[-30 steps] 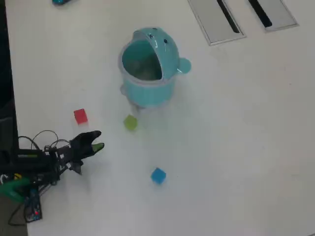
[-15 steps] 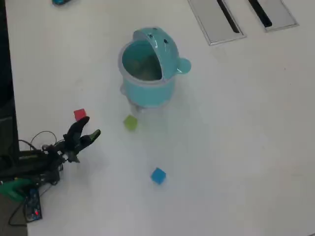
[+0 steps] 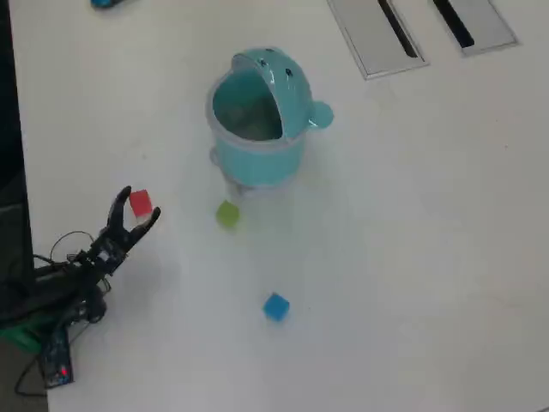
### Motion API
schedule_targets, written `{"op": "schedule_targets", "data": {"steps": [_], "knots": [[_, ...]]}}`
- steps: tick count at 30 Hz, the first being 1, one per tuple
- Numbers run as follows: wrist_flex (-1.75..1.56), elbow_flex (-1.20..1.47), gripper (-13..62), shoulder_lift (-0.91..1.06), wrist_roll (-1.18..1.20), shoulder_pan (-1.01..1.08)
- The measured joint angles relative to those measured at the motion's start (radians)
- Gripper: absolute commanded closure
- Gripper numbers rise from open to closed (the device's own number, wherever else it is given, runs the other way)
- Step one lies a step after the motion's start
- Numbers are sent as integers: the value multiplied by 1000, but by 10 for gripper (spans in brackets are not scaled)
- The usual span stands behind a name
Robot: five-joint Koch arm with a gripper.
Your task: Grasp RGB lego blocks and put them in the bin one by one.
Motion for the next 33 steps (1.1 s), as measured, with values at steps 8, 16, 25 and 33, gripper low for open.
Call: {"op": "schedule_targets", "data": {"steps": [8,16,25,33], "knots": [[-17,-2,163,0,-207,-129],[66,-6,163,0,-225,-267],[209,-35,163,0,-290,-331],[445,-135,163,0,-367,-331]]}}
